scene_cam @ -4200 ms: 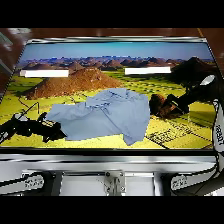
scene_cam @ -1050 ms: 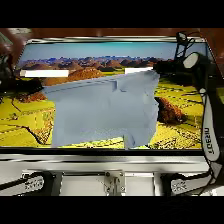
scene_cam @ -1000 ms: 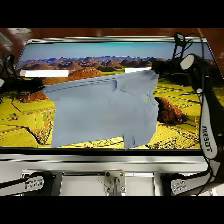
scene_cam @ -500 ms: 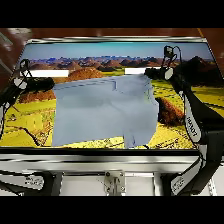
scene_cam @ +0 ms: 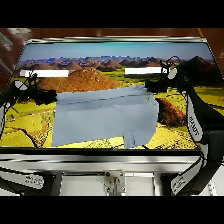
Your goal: Fold the shirts.
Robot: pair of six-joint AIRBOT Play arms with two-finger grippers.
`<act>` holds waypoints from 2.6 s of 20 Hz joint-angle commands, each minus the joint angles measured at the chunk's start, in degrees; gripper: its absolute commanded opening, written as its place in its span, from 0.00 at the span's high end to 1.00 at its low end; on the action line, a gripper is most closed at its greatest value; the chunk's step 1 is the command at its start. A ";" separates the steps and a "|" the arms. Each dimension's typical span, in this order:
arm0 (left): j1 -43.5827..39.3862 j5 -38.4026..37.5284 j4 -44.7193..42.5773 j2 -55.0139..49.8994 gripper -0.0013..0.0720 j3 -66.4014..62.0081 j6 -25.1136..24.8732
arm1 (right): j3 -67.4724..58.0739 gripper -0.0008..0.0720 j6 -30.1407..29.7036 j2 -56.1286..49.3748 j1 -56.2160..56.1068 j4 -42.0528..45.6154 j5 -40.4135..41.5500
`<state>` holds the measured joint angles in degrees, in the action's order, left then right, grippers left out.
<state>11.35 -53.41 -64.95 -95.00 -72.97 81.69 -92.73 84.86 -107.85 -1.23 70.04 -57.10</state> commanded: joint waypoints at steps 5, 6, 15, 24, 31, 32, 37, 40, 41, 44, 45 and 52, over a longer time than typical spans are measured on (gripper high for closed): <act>-0.26 -10.40 0.02 -0.92 0.40 -2.27 1.68 | -2.14 0.14 1.57 0.37 0.83 -1.22 -8.96; 0.55 -13.22 -0.48 -0.52 0.24 -4.15 2.23 | -3.56 0.09 1.11 1.53 0.96 -0.72 -11.10; 15.39 -36.13 -5.70 13.27 0.06 2.19 -3.78 | 2.29 0.09 -0.09 15.72 16.76 5.60 -35.15; 21.29 -21.03 2.25 20.35 0.06 36.96 -12.07 | 28.02 0.09 -4.55 22.71 22.10 -6.38 -20.37; 16.09 -12.52 5.38 18.67 0.07 39.95 -11.45 | 28.35 0.09 -4.31 22.73 22.12 -7.74 -18.29; 15.39 -11.45 6.78 18.21 0.08 39.95 -11.39 | 28.35 0.09 -4.00 22.73 22.12 -7.74 -18.29; 13.75 -11.67 8.48 16.76 0.83 39.89 -11.41 | 28.57 0.09 -2.67 22.73 22.08 -5.73 -19.58; 13.75 -13.31 8.48 16.79 0.93 39.89 -11.65 | 33.05 0.09 -4.37 22.73 22.08 -6.16 -21.55; 13.75 -13.73 8.48 16.85 0.93 39.87 -12.07 | 35.71 0.09 -6.10 22.73 22.08 -7.89 -21.84; 13.75 -13.70 8.46 17.49 0.93 39.76 -12.07 | 44.17 0.08 -10.12 22.73 22.08 -15.54 -17.81; 13.75 -13.73 8.48 17.70 0.93 39.71 -12.07 | 46.16 0.08 -11.02 22.73 22.08 -18.10 -15.58; 13.75 -13.73 8.48 18.34 0.93 39.71 -12.04 | 52.11 0.10 -13.81 22.73 21.77 -22.67 -12.00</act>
<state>25.06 -66.35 -56.97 -76.84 -33.19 69.65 -42.63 72.66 -85.08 20.86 49.69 -71.33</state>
